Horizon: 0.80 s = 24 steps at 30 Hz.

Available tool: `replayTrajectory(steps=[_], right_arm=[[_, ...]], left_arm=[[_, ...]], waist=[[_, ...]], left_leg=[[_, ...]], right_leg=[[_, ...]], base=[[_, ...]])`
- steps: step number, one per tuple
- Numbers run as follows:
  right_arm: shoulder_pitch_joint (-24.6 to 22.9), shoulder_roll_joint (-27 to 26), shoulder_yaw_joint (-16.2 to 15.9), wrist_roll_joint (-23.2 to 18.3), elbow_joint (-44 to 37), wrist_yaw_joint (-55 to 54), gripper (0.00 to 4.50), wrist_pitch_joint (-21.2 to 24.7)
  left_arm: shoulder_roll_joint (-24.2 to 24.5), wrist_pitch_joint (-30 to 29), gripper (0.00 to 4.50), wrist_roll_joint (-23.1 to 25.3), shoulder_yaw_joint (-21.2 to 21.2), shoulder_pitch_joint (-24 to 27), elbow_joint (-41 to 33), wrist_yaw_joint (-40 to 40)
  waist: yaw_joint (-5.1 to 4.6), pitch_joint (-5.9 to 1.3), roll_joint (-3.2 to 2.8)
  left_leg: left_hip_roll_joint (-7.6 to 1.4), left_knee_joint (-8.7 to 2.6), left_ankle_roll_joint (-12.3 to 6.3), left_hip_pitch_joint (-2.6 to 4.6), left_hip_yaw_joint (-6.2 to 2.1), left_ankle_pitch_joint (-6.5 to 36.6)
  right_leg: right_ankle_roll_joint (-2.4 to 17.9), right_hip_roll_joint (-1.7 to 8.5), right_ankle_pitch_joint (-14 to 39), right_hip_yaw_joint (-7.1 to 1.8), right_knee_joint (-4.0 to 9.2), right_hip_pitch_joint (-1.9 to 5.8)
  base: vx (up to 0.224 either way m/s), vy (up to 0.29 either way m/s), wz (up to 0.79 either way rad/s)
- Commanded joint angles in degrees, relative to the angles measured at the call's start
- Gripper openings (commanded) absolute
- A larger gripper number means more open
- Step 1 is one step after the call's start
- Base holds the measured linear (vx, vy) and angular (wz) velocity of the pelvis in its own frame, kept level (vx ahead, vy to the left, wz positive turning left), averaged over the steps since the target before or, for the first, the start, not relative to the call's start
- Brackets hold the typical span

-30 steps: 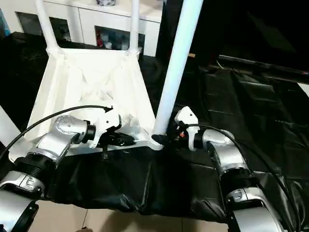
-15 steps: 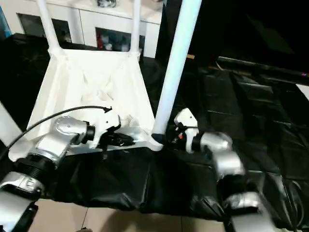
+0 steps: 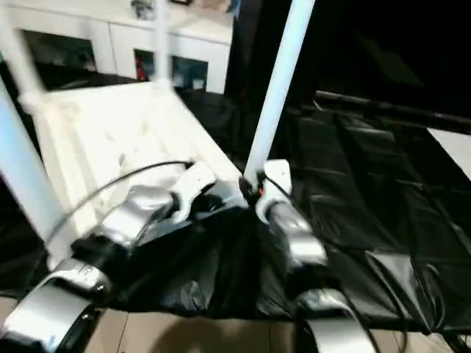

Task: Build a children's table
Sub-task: Rotate leg to tighten

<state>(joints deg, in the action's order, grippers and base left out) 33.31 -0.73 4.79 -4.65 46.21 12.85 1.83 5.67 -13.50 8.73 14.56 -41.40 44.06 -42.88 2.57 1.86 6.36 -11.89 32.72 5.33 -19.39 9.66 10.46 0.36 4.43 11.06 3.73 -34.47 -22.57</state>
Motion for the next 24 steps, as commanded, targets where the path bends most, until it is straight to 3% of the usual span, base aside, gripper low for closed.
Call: replayTrajectory(steps=[1, 4, 7, 12, 13, 14, 17, 21, 24], right_arm=[[-0.88, -2.33, -3.57, -0.35, 0.24, 5.82, 2.61, 0.99], [-2.19, 0.23, -3.71, -0.57, -1.23, 9.93, 2.67, 0.36], [-3.08, 3.69, -4.17, -0.78, -2.08, 14.66, 3.05, -0.66], [-3.18, 9.45, -4.93, 0.18, -2.29, 20.80, 3.45, -2.90], [-3.20, 11.08, -5.26, 0.20, -2.86, 23.51, 3.45, -3.21], [-3.22, 11.64, -5.38, 0.15, -3.12, 24.56, 3.45, -3.26], [-3.65, 15.14, -6.27, -0.41, -5.25, 32.75, 3.45, -3.73], [-4.40, 18.73, -7.63, -3.32, -8.89, 43.29, 3.45, -1.74], [-4.65, 20.64, -8.82, -4.88, -10.51, 48.82, 3.11, -0.56]], left_arm=[[-2.32, 1.20, 0.00, 0.80, 4.39, 0.38, 0.98, -2.80], [-0.50, 2.57, 0.00, 0.85, 4.36, 1.02, 0.19, -4.55], [1.43, 4.49, 0.00, 0.06, 4.32, 1.83, -0.78, -8.25], [4.58, 6.74, 0.00, -1.25, 3.88, 2.83, -1.99, -13.32], [5.59, 8.48, 0.00, -1.54, 3.91, 3.02, -2.11, -15.09], [5.91, 8.86, 0.00, -1.69, 3.88, 3.07, -2.17, -15.70], [7.88, 12.18, 0.00, -3.13, 3.74, 3.42, -3.00, -20.25], [9.44, 11.96, 0.00, -5.82, 3.24, 3.83, -5.36, -25.74], [10.55, 12.20, 0.00, -6.53, 3.36, 3.98, -6.12, -28.31]], waist=[[0.01, -2.28, -1.16], [0.15, -2.26, -1.30], [0.43, -2.46, -1.25], [1.10, -2.85, -1.32], [1.07, -2.78, -1.62], [1.10, -2.78, -1.45], [1.42, -2.68, -1.48], [1.76, -2.50, -1.44], [2.04, -2.45, -1.47]], left_leg=[[-1.34, -4.57, 0.97, -0.21, -0.66, 21.88], [-1.42, -4.50, 0.10, -0.37, -0.39, 20.31], [-1.54, -4.37, -0.65, -0.62, -0.29, 17.47], [-1.49, -3.64, -2.43, -0.55, 0.35, 9.31], [-1.50, -3.66, -2.65, -0.55, 0.42, 8.64], [-1.52, -3.58, -3.20, -0.46, 0.51, 8.19], [-1.63, -3.54, -3.98, -0.51, 0.53, 8.47], [-1.72, -3.61, -4.05, -0.39, 0.55, 9.59], [-1.82, -3.55, -3.93, -0.35, 0.56, 9.62]], right_leg=[[6.94, 3.38, 20.81, -2.36, 5.28, 1.25], [8.06, 3.42, 18.10, -2.52, 5.11, 1.42], [8.93, 3.53, 15.70, -2.52, 4.83, 1.80], [12.67, 3.41, 3.76, -2.64, 3.38, 2.27], [13.20, 3.31, 2.28, -2.68, 3.23, 2.20], [13.91, 3.20, 0.77, -2.59, 3.11, 2.31], [14.60, 3.40, 0.81, -2.62, 3.04, 2.62], [14.51, 3.56, 3.35, -2.64, 3.22, 2.64], [14.55, 3.61, 4.76, -2.69, 3.26, 2.52]], base=[[0.000, 0.000, 0.00], [0.000, 0.000, 0.00], [0.000, 0.000, 0.00], [0.000, 0.000, 0.00], [0.000, 0.000, 0.00], [0.000, 0.000, 0.00], [0.000, 0.000, 0.00], [0.000, 0.000, 0.00], [0.000, 0.000, 0.00]])
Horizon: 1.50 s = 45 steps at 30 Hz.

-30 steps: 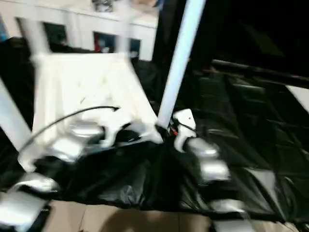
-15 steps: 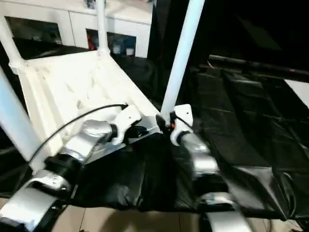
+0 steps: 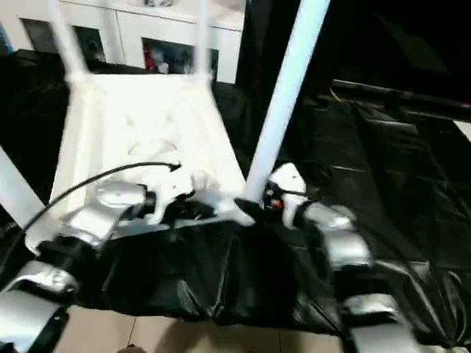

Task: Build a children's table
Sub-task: Rotate leg to tighten

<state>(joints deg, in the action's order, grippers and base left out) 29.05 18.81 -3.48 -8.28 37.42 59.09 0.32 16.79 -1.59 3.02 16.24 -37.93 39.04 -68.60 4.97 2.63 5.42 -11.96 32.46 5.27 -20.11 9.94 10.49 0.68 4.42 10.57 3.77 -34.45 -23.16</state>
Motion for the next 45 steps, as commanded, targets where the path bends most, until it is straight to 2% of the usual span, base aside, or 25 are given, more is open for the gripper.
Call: replayTrajectory(steps=[1, 8, 9, 12, 15, 21, 24, 26, 28, 29, 30, 31, 32, 33, 34, 35, 36, 37, 38, 39, 40, 41, 43, 44, 45], right_arm=[[-0.47, 1.60, -0.93, -1.74, -2.30, 4.44, 3.02, 1.45], [-1.29, 3.65, -3.95, -1.72, -4.73, 12.27, 2.62, 3.77], [-1.45, 3.79, -4.32, -1.51, -4.95, 12.93, 2.34, 3.96], [-1.70, 4.15, -5.15, -1.34, -5.37, 14.09, 2.25, 4.46], [-2.15, 4.43, -5.76, -1.69, -5.94, 14.79, 1.98, 5.39], [-3.94, 4.05, -6.21, -1.73, -7.14, 14.52, 1.91, 6.87], [-5.53, 2.38, -5.42, -2.06, -7.74, 11.09, 1.91, 9.28], [-6.66, 0.57, -5.08, -1.13, -7.65, 6.46, 1.91, 9.19], [-6.92, -2.26, -4.23, 0.99, -5.85, -1.68, 1.91, 8.54], [-6.92, -2.26, -4.23, 0.99, -5.85, -1.68, 1.91, 8.54], [-6.74, -3.17, -3.87, 1.70, -4.99, -4.45, 1.90, 8.39], [-6.13, -5.10, -2.85, 2.09, -3.25, -9.13, 1.90, 8.77], [-5.17, -7.32, -1.53, 2.35, -1.10, -14.70, 1.89, 9.36], [-3.21, -11.76, 1.60, 1.76, 2.35, -24.50, 1.89, 10.37], [-3.21, -11.76, 1.60, 1.76, 2.35, -24.50, 1.89, 10.37], [-2.60, -13.04, 2.57, 1.35, 3.24, -27.06, 1.89, 10.67], [-1.49, -14.98, 3.83, 0.95, 4.62, -31.56, 1.89, 10.83], [-0.46, -16.70, 4.94, 0.24, 5.75, -34.85, 1.89, 10.96], [0.21, -17.74, 5.60, -0.20, 6.46, -36.82, 1.89, 10.99], [1.01, -19.04, 6.13, -0.45, 7.08, -39.00, 1.89, 10.90], [1.87, -20.23, 6.16, -0.24, 7.46, -40.63, 1.89, 10.64], [2.17, -20.64, 6.16, -0.20, 7.59, -41.11, 1.89, 10.46], [2.95, -21.28, 5.74, 0.98, 7.80, -42.57, 1.89, 9.66], [3.08, -20.97, 5.24, 1.71, 7.74, -42.28, 2.24, 8.83], [3.17, -20.38, 5.18, 2.15, 7.58, -40.57, 2.24, 7.46]], left_arm=[[-0.16, 0.39, 0.00, -1.07, 1.70, 0.52, -1.21, -3.47], [1.27, 1.57, 0.00, -1.29, 1.85, -0.03, -0.31, -6.27], [1.40, 1.72, 0.00, -1.27, 1.81, -0.26, 0.06, -6.44], [1.74, 1.75, 0.00, -1.23, 1.70, -0.54, 0.39, -7.01], [1.99, 1.49, 0.00, -1.46, 1.82, -0.70, 0.52, -7.52], [1.69, 0.96, 0.00, -1.38, 1.74, -0.92, 1.03, -7.30], [0.34, -0.38, 0.00, -0.32, 1.38, -1.55, 1.87, -3.64], [-1.02, -1.65, 0.00, 0.67, 1.01, -2.29, 2.97, 0.29], [-2.68, -2.98, 0.00, 1.29, 0.49, -3.02, 4.23, 4.34], [-2.68, -2.98, 0.00, 1.29, 0.49, -3.02, 4.23, 4.34], [-3.20, -3.33, 0.00, 1.41, 0.32, -3.29, 4.67, 5.48], [-4.27, -3.95, 0.00, 1.60, 0.11, -3.81, 5.49, 7.42], [-5.45, -4.36, 0.00, 1.98, -0.11, -4.48, 6.56, 9.98], [-7.75, -5.04, 0.00, 2.68, -0.45, -5.91, 8.80, 14.65], [-7.75, -5.04, 0.00, 2.68, -0.45, -5.91, 8.80, 14.65], [-8.40, -5.32, 0.00, 2.82, -0.54, -6.34, 9.43, 15.83], [-9.50, -5.46, 0.00, 2.99, -0.87, -7.22, 10.62, 18.22], [-10.34, -5.52, 0.00, 3.27, -0.94, -7.98, 11.61, 19.90], [-10.84, -5.49, 0.00, 3.47, -0.96, -8.49, 12.28, 20.94], [-11.33, -5.29, 0.00, 3.85, -0.87, -9.09, 13.09, 22.13], [-11.69, -4.80, 0.00, 4.24, -0.63, -9.61, 13.70, 22.84], [-11.80, -4.65, 0.00, 4.36, -0.54, -9.78, 13.89, 22.99], [-11.95, -3.81, 0.00, 4.77, -0.36, -10.14, 14.48, 23.01], [-11.68, -3.28, 0.00, 4.86, -0.21, -9.96, 14.30, 22.22], [-10.96, -1.58, 0.00, 5.21, 0.13, -9.48, 14.22, 20.89]], waist=[[-0.33, -3.21, -0.54], [0.02, -3.35, -0.49], [0.09, -3.32, -0.48], [0.32, -3.34, -0.54], [0.36, -3.32, -0.55], [0.46, -3.40, -0.63], [0.58, -3.40, -0.63], [0.72, -3.04, -0.58], [0.77, -2.69, -0.63], [0.43, -2.45, -0.57], [0.21, -2.29, -0.55], [0.04, -2.24, -0.59], [-0.54, -2.09, -0.68], [-1.06, -2.01, -0.77], [-1.32, -2.03, -0.88], [-2.04, -2.21, -0.90], [-2.38, -2.26, -1.05], [-2.73, -2.37, -1.62], [-3.15, -2.41, -1.93], [-3.24, -2.52, -2.09], [-3.41, -2.42, -1.93], [-3.47, -2.23, -1.80], [-3.44, -2.18, -1.73], [-3.50, -2.23, -1.72], [-3.44, -2.24, -1.67]], left_leg=[[-1.71, -3.31, -3.92, 0.39, 0.27, 9.44], [-1.69, -3.06, -4.53, 0.39, 0.33, 7.22], [-1.72, -3.05, -4.34, 0.38, 0.38, 7.45], [-1.77, -3.05, -3.68, 0.43, 0.35, 7.84], [-1.73, -3.07, -3.19, 0.39, 0.32, 8.45], [-1.65, -3.00, -3.17, 0.39, 0.29, 7.96], [-1.62, -2.98, -3.03, 0.35, 0.29, 8.03], [-1.67, -3.29, -2.26, 0.60, 0.25, 11.22], [-1.69, -3.58, -0.73, 0.89, 0.09, 14.70], [-1.52, -3.81, 0.45, 0.67, -0.17, 17.29], [-1.40, -3.90, 1.13, 1.00, -0.50, 19.99], [-1.31, -3.85, 1.33, 1.15, -0.60, 21.12], [-1.21, -3.88, 1.69, 1.35, -0.93, 23.15], [-1.02, -3.81, 2.06, 1.44, -1.24, 24.80], [-0.99, -3.79, 2.37, 1.60, -1.43, 25.67], [-0.98, -3.89, 2.56, 1.55, -1.97, 27.08], [-1.04, -4.04, 2.44, 1.35, -2.11, 27.43], [-1.35, -4.45, 2.13, 1.23, -2.40, 27.85], [-1.46, -4.66, 2.14, 1.16, -2.69, 28.62], [-1.48, -4.74, 2.11, 1.26, -2.80, 29.20], [-1.44, -4.77, 1.99, 1.26, -2.69, 29.37], [-1.29, -4.71, 1.82, 1.47, -2.52, 29.83], [-1.21, -4.67, 1.36, 1.45, -2.36, 29.58], [-1.23, -4.74, 1.34, 1.33, -2.32, 29.20], [-1.29, -4.80, 1.25, 1.18, -2.29, 28.98]], right_leg=[[14.28, 3.53, 5.10, -2.68, 3.22, 3.14], [15.07, 3.46, 2.42, -2.57, 2.80, 3.26], [15.04, 3.50, 2.95, -2.56, 2.82, 3.21], [14.72, 3.53, 4.03, -2.52, 2.83, 3.20], [14.39, 3.54, 4.73, -2.54, 2.91, 3.19], [14.54, 3.45, 3.50, -2.54, 2.77, 3.24], [14.43, 3.48, 3.65, -2.55, 2.79, 3.28], [13.20, 3.66, 9.26, -2.57, 3.51, 2.92], [11.46, 3.83, 16.02, -2.62, 4.29, 2.50], [9.58, 3.84, 21.84, -2.51, 4.76, 2.41], [7.33, 3.97, 28.09, -2.31, 5.46, 2.17], [6.40, 4.05, 30.42, -2.31, 5.76, 2.00], [4.86, 4.13, 34.80, -2.05, 6.26, 1.68], [3.13, 4.17, 38.93, -1.56, 6.87, 1.49], [2.52, 4.27, 40.55, -1.23, 7.20, 1.38], [1.67, 4.27, 41.05, -0.41, 7.71, 1.84], [1.67, 4.30, 40.20, -0.19, 7.82, 2.19], [2.63, 4.44, 36.88, 0.06, 7.91, 2.63], [3.58, 4.42, 33.86, 0.51, 7.87, 2.85], [4.36, 4.44, 31.44, 0.59, 7.80, 2.90], [4.76, 4.38, 30.65, 0.49, 7.84, 2.71], [5.17, 4.29, 30.57, 0.45, 7.92, 2.33], [5.23, 4.49, 31.02, 0.33, 7.95, 2.30], [5.25, 4.54, 30.81, 0.24, 7.87, 2.35], [5.28, 4.57, 30.19, 0.17, 7.80, 2.41]], base=[[0.000, 0.000, 0.00], [0.000, 0.000, 0.00], [0.000, 0.000, 0.00], [0.000, 0.000, 0.00], [0.000, 0.000, 0.00], [0.000, 0.000, 0.00], [0.000, 0.000, 0.00], [0.000, 0.000, 0.00], [0.000, 0.000, 0.00], [0.000, 0.000, 0.00], [0.000, 0.000, 0.00], [0.000, 0.000, 0.00], [0.000, 0.000, 0.00], [-0.063, 0.011, -0.09], [-0.063, 0.011, -0.09], [-0.061, 0.023, -0.14], [0.000, 0.000, 0.00], [0.000, 0.000, 0.00], [0.000, 0.000, 0.00], [0.000, 0.000, 0.00], [0.000, 0.000, 0.00], [0.000, 0.000, 0.00], [0.000, 0.000, 0.00], [0.000, 0.000, 0.00], [0.000, 0.000, 0.00]])
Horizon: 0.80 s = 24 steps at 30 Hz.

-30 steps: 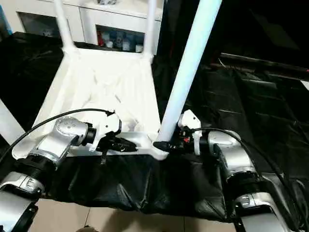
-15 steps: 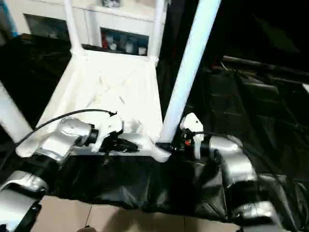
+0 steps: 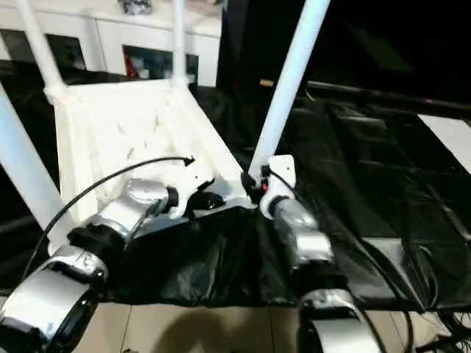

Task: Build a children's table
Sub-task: Rotate leg to tighten

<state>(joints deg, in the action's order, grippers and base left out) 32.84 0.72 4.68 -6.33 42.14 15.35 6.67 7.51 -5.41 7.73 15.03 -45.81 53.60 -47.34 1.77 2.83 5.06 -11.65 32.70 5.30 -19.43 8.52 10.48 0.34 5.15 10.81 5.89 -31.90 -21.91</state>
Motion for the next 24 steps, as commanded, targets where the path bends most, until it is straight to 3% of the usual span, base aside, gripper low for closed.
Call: replayTrajectory(steps=[1, 5, 6, 9, 11, 12, 14, 15, 16, 17, 18, 19, 20, 21, 22, 24], right_arm=[[-0.62, -2.28, -2.99, 0.19, 2.86, 3.18, 2.45, 1.10], [-1.10, -0.18, -2.27, -0.15, 2.23, 5.29, 2.68, 0.24], [-2.19, 1.55, -2.99, -0.05, 0.24, 7.67, 2.91, 0.07], [-4.72, 5.01, -4.68, 0.61, -4.28, 11.61, 3.07, -0.76], [-5.89, 6.58, -5.05, 0.47, -6.25, 13.58, 3.07, -0.90], [-8.09, 9.41, -5.55, -0.07, -9.92, 17.75, 3.07, -1.14], [-11.91, 13.93, -5.35, -3.02, -17.11, 25.44, 3.07, 0.32], [-12.68, 14.86, -5.06, -3.85, -18.67, 26.94, 3.07, 0.84], [-12.68, 14.86, -5.06, -3.85, -18.67, 26.94, 3.07, 0.84], [-13.56, 16.11, -4.72, -4.88, -20.49, 28.79, 3.08, 1.49], [-14.56, 17.57, -4.52, -5.93, -22.40, 30.81, 3.08, 2.10], [-15.36, 18.79, -4.44, -6.68, -23.95, 32.42, 3.08, 2.60], [-16.17, 20.06, -4.39, -7.34, -25.36, 33.92, 3.08, 3.18], [-16.87, 21.10, -4.47, -7.74, -26.50, 34.92, 3.08, 3.55], [-16.99, 21.29, -4.50, -7.80, -26.69, 35.08, 3.08, 3.63], [-18.67, 23.44, -4.88, -8.88, -29.63, 37.12, 3.08, 5.57]], left_arm=[[-1.68, 2.24, 0.00, 0.50, 1.34, -1.61, -0.35, -0.37], [0.07, 5.14, 0.00, 1.15, 1.94, -0.77, 0.21, -1.98], [0.78, 6.58, 0.00, 1.21, 2.05, -0.57, 0.67, -2.55], [1.70, 7.76, 0.00, 1.01, 1.98, -0.28, 0.86, -3.48], [1.98, 8.29, 0.00, 0.95, 1.79, -0.26, 0.96, -3.52], [2.46, 8.80, 0.00, 0.67, 1.33, -0.07, 0.75, -4.02], [3.10, 10.31, 0.00, -0.29, 0.07, 0.62, -0.03, -3.90], [3.16, 10.69, 0.00, -0.57, -0.37, 0.80, -0.19, -3.33], [3.16, 10.69, 0.00, -0.57, -0.37, 0.80, -0.19, -3.33], [3.33, 10.89, 0.43, -1.49, -0.96, 1.22, -0.92, -4.22], [3.59, 11.08, 0.43, -2.23, -1.48, 1.68, -1.72, -4.90], [3.90, 11.02, 0.56, -3.18, -1.94, 2.31, -2.88, -6.24], [4.14, 10.51, 0.56, -4.48, -2.61, 3.25, -4.79, -7.49], [4.29, 10.37, 0.64, -5.44, -3.35, 4.11, -6.55, -7.33], [4.33, 10.26, 0.84, -5.66, -3.54, 4.31, -7.00, -7.26], [5.20, 7.08, 0.94, -8.84, -5.85, 8.02, -15.32, -6.81]], waist=[[-0.19, -2.46, -1.33], [0.07, -2.58, -1.34], [0.46, -2.74, -1.94], [0.90, -2.86, -1.39], [1.17, -2.86, -1.93], [1.72, -3.01, -1.54], [2.17, -3.12, -1.20], [2.56, -3.28, -1.14], [2.59, -3.56, -1.09], [2.45, -3.86, -0.96], [2.45, -3.97, -0.45], [2.61, -3.99, -0.63], [2.52, -3.86, 0.02], [2.62, -3.86, -0.34], [2.66, -3.83, -0.30], [2.61, -3.60, -0.24]], left_leg=[[-1.61, -5.04, 1.14, 0.51, -0.83, 28.87], [-1.72, -5.02, 0.46, 0.33, -0.32, 26.31], [-1.69, -4.96, 0.36, 0.32, -0.14, 24.22], [-1.79, -4.80, -0.86, 0.07, 0.48, 20.64], [-1.91, -4.75, -0.77, 0.20, 0.74, 20.12], [-1.91, -4.59, -1.25, -0.02, 0.82, 18.79], [-1.86, -4.25, -2.40, 0.04, 1.24, 16.66], [-1.92, -3.95, -3.55, -0.36, 1.23, 14.18], [-1.89, -3.77, -4.20, -0.60, 1.28, 12.34], [-1.77, -3.51, -5.15, -1.03, 1.35, 8.27], [-1.60, -3.21, -6.17, -1.26, 1.45, 5.20], [-1.61, -3.13, -6.82, -1.12, 1.44, 4.03], [-1.65, -2.92, -8.17, -1.10, 1.69, 2.81], [-1.78, -3.00, -8.46, -1.14, 1.53, 2.45], [-1.82, -2.82, -9.14, -0.96, 1.69, 2.39], [-2.12, -2.93, -8.88, -0.91, 1.69, 3.74]], right_leg=[[5.72, 3.90, 29.62, -2.04, 5.19, 1.11], [7.78, 3.91, 25.24, -2.72, 4.53, 1.14], [8.78, 3.96, 22.58, -2.99, 4.12, 1.22], [9.50, 3.70, 19.53, -3.20, 3.67, 1.49], [10.07, 3.61, 18.28, -3.30, 3.68, 1.35], [10.03, 3.55, 16.79, -3.29, 3.34, 1.82], [10.82, 3.55, 14.49, -3.60, 2.89, 1.57], [11.38, 3.48, 10.97, -3.69, 2.30, 2.15], [11.88, 3.46, 8.26, -3.68, 1.86, 2.33], [13.05, 3.38, 3.54, -3.57, 1.16, 2.45], [13.68, 3.27, 0.07, -3.46, 0.74, 2.66], [14.28, 3.39, -1.44, -3.49, 0.52, 2.75], [15.45, 3.28, -3.60, -3.53, 0.38, 2.56], [16.00, 3.49, -3.85, -3.50, 0.13, 2.72], [16.46, 3.43, -3.96, -3.53, 0.10, 2.49], [16.56, 3.43, -1.09, -3.47, 0.31, 2.28]], base=[[0.000, 0.000, 0.00], [0.000, 0.000, 0.00], [0.000, 0.000, 0.00], [0.000, 0.000, 0.00], [0.000, 0.000, 0.00], [0.054, -0.018, 0.04], [0.056, -0.018, 0.05], [0.055, -0.019, 0.02], [0.055, -0.019, 0.02], [0.000, 0.000, 0.00], [0.000, 0.000, 0.00], [0.000, 0.000, 0.00], [0.000, 0.000, 0.00], [0.000, 0.000, 0.00], [0.000, 0.000, 0.00], [0.000, 0.000, 0.00]])
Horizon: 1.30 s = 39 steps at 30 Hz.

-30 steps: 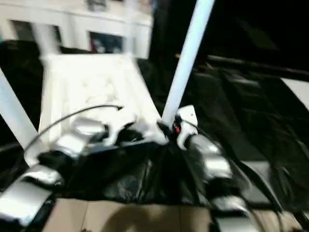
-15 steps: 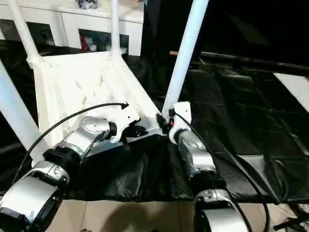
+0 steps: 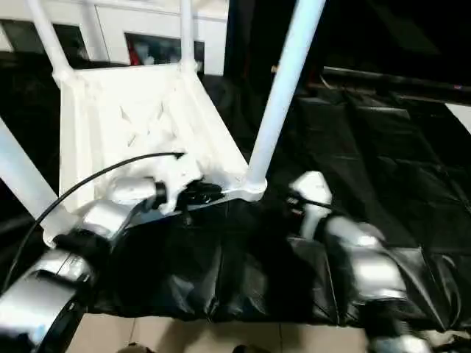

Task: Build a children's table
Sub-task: Rotate leg to tighten, then rotate table base

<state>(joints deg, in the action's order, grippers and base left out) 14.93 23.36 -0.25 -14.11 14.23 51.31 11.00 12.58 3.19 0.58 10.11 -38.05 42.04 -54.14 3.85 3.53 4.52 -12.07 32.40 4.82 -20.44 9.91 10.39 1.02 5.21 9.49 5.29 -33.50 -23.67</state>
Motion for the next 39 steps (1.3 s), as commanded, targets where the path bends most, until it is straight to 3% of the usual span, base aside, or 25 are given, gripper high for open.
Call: replayTrajectory(steps=[1, 3, 4, 5, 7, 10, 11, 12, 13, 14, 15, 16, 18, 19, 21, 24, 25, 26, 30, 32, 33, 35, 37, 38, 39], right_arm=[[-1.16, 1.17, 0.00, -1.38, -2.38, 1.55, 3.08, 1.73], [-1.47, 1.10, -0.07, -1.78, -3.48, 1.64, 3.08, 2.63], [-1.14, 0.42, -0.33, -1.62, -3.21, 1.22, 3.08, 2.61], [-1.14, 0.42, -0.33, -1.62, -3.21, 1.22, 3.08, 2.61], [-0.19, -1.38, -1.10, -1.59, -2.34, 1.05, 3.08, 2.94], [1.51, -3.57, -2.22, -1.28, -0.11, 0.65, 3.08, 2.31], [3.80, -5.45, -2.38, -0.74, 3.07, -0.69, 3.08, 1.06], [5.38, -6.70, -2.43, -0.39, 5.26, -1.67, 3.08, 0.21], [6.16, -7.23, -2.29, -0.25, 6.35, -2.22, 3.08, -0.25], [7.33, -8.02, -2.06, -0.06, 7.96, -3.06, 3.08, -0.88], [8.93, -9.00, -1.61, 0.01, 10.05, -4.27, 3.08, -1.44], [10.69, -9.94, -1.02, 0.15, 12.45, -5.73, 3.08, -2.29], [14.95, -11.77, 0.46, 1.06, 18.47, -10.68, 3.08, -4.31], [14.95, -11.77, 0.46, 1.06, 18.47, -10.68, 3.08, -4.31], [18.75, -12.38, 1.87, 2.66, 24.67, -17.09, 3.08, -6.31], [21.64, -12.31, 3.48, 3.70, 29.84, -22.76, 3.08, -7.97], [24.81, -11.41, 5.03, 4.40, 35.93, -30.00, 3.08, -10.05], [24.81, -11.41, 5.03, 4.40, 35.93, -30.00, 3.08, -10.05], [26.83, -9.71, 5.93, 5.72, 41.09, -37.51, 3.08, -12.15], [26.69, -9.36, 5.80, 6.10, 41.52, -38.19, 3.08, -12.24], [26.26, -9.10, 5.57, 6.44, 41.50, -38.16, 3.08, -12.23], [25.49, -8.96, 5.20, 7.03, 42.04, -37.50, 3.08, -12.79], [23.95, -9.49, 4.72, 7.62, 42.32, -35.70, 3.08, -13.36], [23.82, -9.55, 4.68, 7.65, 42.27, -35.59, 3.08, -13.35], [22.13, -10.25, 4.07, 8.04, 41.35, -34.47, 3.08, -13.21]], left_arm=[[0.42, -2.93, 0.94, -2.42, -1.37, 1.66, -6.76, 0.06], [1.16, -7.26, 1.23, -4.79, -2.17, 6.16, -15.45, -0.09], [1.61, -9.42, 1.31, -5.72, -2.56, 8.92, -20.11, 0.31], [1.61, -9.42, 1.35, -5.72, -2.56, 8.92, -20.11, 0.31], [2.92, -14.11, 1.58, -8.15, -3.25, 14.64, -28.80, 0.11], [5.04, -17.60, 1.75, -10.91, -4.10, 20.62, -35.93, -1.13], [7.07, -19.16, 1.91, -13.25, -5.00, 24.62, -39.33, -2.82], [8.45, -20.14, 2.04, -14.84, -5.63, 27.22, -41.46, -4.00], [9.20, -20.35, 2.13, -15.18, -5.81, 28.28, -42.12, -4.60], [10.34, -20.69, 2.18, -15.64, -6.09, 29.85, -43.12, -5.47], [12.01, -21.33, 2.18, -16.00, -6.49, 31.90, -44.50, -6.48], [13.75, -21.68, 2.21, -16.27, -7.09, 33.83, -45.56, -7.59], [17.41, -22.46, 2.42, -16.74, -9.51, 38.46, -48.38, -9.50], [17.41, -22.46, 2.60, -16.74, -9.51, 38.46, -48.38, -9.50], [20.27, -23.47, 2.63, -17.33, -11.96, 42.62, -51.25, -11.30], [22.58, -25.26, 2.98, -18.09, -14.11, 46.54, -54.57, -12.47], [25.79, -26.66, 3.02, -19.82, -17.26, 51.67, -58.22, -13.66], [25.79, -26.66, 3.02, -19.82, -17.26, 51.67, -58.22, -13.66], [29.36, -27.69, 3.45, -22.31, -22.60, 56.40, -60.67, -15.39], [29.92, -27.66, 3.68, -22.52, -23.79, 56.70, -60.67, -15.48], [30.04, -27.04, 3.68, -22.36, -24.62, 56.44, -60.30, -15.19], [29.17, -24.96, 3.92, -22.37, -25.49, 53.96, -58.87, -13.47], [25.99, -22.65, 4.13, -22.94, -25.11, 47.90, -56.68, -9.95], [25.75, -22.64, 4.13, -23.03, -25.01, 47.50, -56.58, -9.77], [22.96, -22.81, 4.22, -24.25, -23.53, 43.17, -55.59, -8.22]], waist=[[0.45, -4.28, 0.43], [0.57, -3.84, 0.18], [0.59, -3.58, 0.24], [0.62, -3.67, 0.13], [0.56, -3.49, 0.15], [0.22, -3.23, 0.18], [0.23, -3.28, -0.07], [0.03, -3.33, 0.41], [-0.52, -3.06, 0.20], [-0.45, -3.25, 0.75], [-0.36, -3.40, 0.03], [-0.63, -3.34, 0.27], [-0.64, -3.43, 0.06], [-0.74, -3.43, 0.07], [-0.78, -3.52, -0.25], [-0.56, -3.29, -0.38], [-0.26, -3.36, -0.44], [-0.58, -3.39, -0.34], [-0.39, -3.08, -0.17], [-0.46, -3.20, -0.13], [-0.77, -3.18, 0.80], [-0.78, -3.25, 0.91], [-0.60, -3.33, 0.62], [-0.65, -3.41, 0.64], [-0.70, -3.50, 0.69]], left_leg=[[-1.69, -2.65, -8.21, 0.03, 0.29, 4.24], [-2.11, -3.03, -6.23, 0.07, 0.22, 7.64], [-1.80, -3.04, -5.12, 0.20, 0.45, 10.17], [-1.99, -3.08, -4.26, 0.31, 0.32, 10.96], [-2.00, -3.36, -2.47, 0.17, 0.15, 12.82], [-1.64, -3.62, -1.62, -0.08, 0.09, 14.06], [-1.70, -3.61, -1.24, 0.30, 0.09, 14.45], [-1.66, -3.61, -0.79, -0.01, -0.08, 14.03], [-1.50, -4.01, -0.41, -0.51, -0.19, 14.93], [-1.56, -3.72, -0.26, -0.03, -0.04, 15.23], [-1.70, -3.61, 0.15, 0.85, 0.04, 15.24], [-1.54, -3.90, 0.25, 0.17, -0.05, 14.00], [-1.59, -3.82, 0.66, 0.64, 0.10, 14.08], [-1.54, -3.96, 0.77, 0.42, 0.08, 13.94], [-1.48, -3.84, 1.35, 0.77, 0.29, 13.19], [-1.34, -3.80, 1.80, 1.23, 0.61, 14.64], [-1.35, -3.80, 1.92, 1.32, 0.66, 15.29], [-1.35, -3.74, 2.29, 0.91, 0.44, 15.48], [-0.94, -3.54, 2.23, 1.29, 0.82, 18.31], [-0.80, -3.51, 2.01, 0.96, 0.68, 18.28], [-0.78, -3.44, 1.67, 0.62, 0.72, 18.15], [-0.82, -3.38, 1.43, 0.44, 0.54, 17.37], [-0.80, -3.18, 1.53, 0.91, 0.70, 17.00], [-0.79, -3.26, 1.65, 0.63, 0.60, 16.18], [-0.80, -3.21, 1.87, 0.46, 0.58, 15.33]], right_leg=[[15.65, 3.35, 1.11, -2.85, 1.91, 4.06], [14.86, 3.62, 6.90, -2.92, 2.31, 3.84], [13.37, 3.31, 11.59, -2.93, 3.05, 3.37], [12.98, 3.52, 12.80, -2.99, 2.88, 3.39], [10.63, 3.50, 18.01, -3.00, 3.23, 3.22], [8.61, 3.09, 21.69, -2.95, 3.81, 3.01], [8.30, 3.05, 21.78, -3.02, 3.92, 2.70], [8.66, 3.35, 21.56, -3.03, 3.35, 2.80], [7.56, 2.95, 24.10, -2.79, 3.77, 2.95], [7.10, 2.99, 24.56, -2.83, 3.92, 2.62], [7.99, 3.01, 22.51, -3.10, 3.72, 2.04], [8.24, 2.52, 19.49, -3.01, 3.28, 2.58], [9.39, 2.47, 16.70, -3.11, 2.72, 2.18], [9.56, 2.44, 16.14, -3.09, 2.68, 2.46], [10.63, 2.32, 13.71, -3.17, 2.34, 2.32], [10.56, 1.96, 13.32, -3.33, 2.34, 2.00], [10.02, 1.99, 13.85, -3.35, 2.37, 2.01], [10.38, 2.21, 13.87, -3.41, 1.91, 2.12], [8.18, 1.39, 16.75, -3.93, 2.43, 1.41], [7.58, 1.24, 16.82, -4.13, 2.37, 1.70], [7.24, 1.12, 17.02, -4.19, 2.47, 1.83], [6.78, 1.41, 18.10, -4.32, 2.39, 1.99], [7.00, 1.37, 17.38, -4.41, 2.50, 1.66], [7.55, 1.31, 15.58, -4.41, 2.22, 2.00], [7.80, 1.33, 14.06, -4.40, 1.97, 2.19]], base=[[0.000, 0.000, 0.00], [0.000, 0.000, 0.00], [0.000, 0.000, 0.00], [0.000, 0.000, 0.00], [0.000, 0.000, 0.00], [0.000, 0.000, 0.00], [0.000, 0.000, 0.00], [0.000, 0.000, 0.00], [0.000, 0.000, 0.00], [0.000, 0.000, 0.00], [0.000, 0.000, 0.00], [0.000, 0.000, 0.00], [0.000, 0.000, 0.00], [0.000, 0.000, 0.00], [0.000, 0.000, 0.00], [0.000, 0.000, 0.00], [0.000, 0.000, 0.00], [0.000, 0.000, 0.00], [0.000, 0.000, 0.00], [0.000, 0.000, 0.00], [0.000, 0.000, 0.00], [0.000, 0.000, 0.00], [0.000, 0.000, 0.00], [0.000, 0.000, 0.00], [0.000, 0.000, 0.00]])
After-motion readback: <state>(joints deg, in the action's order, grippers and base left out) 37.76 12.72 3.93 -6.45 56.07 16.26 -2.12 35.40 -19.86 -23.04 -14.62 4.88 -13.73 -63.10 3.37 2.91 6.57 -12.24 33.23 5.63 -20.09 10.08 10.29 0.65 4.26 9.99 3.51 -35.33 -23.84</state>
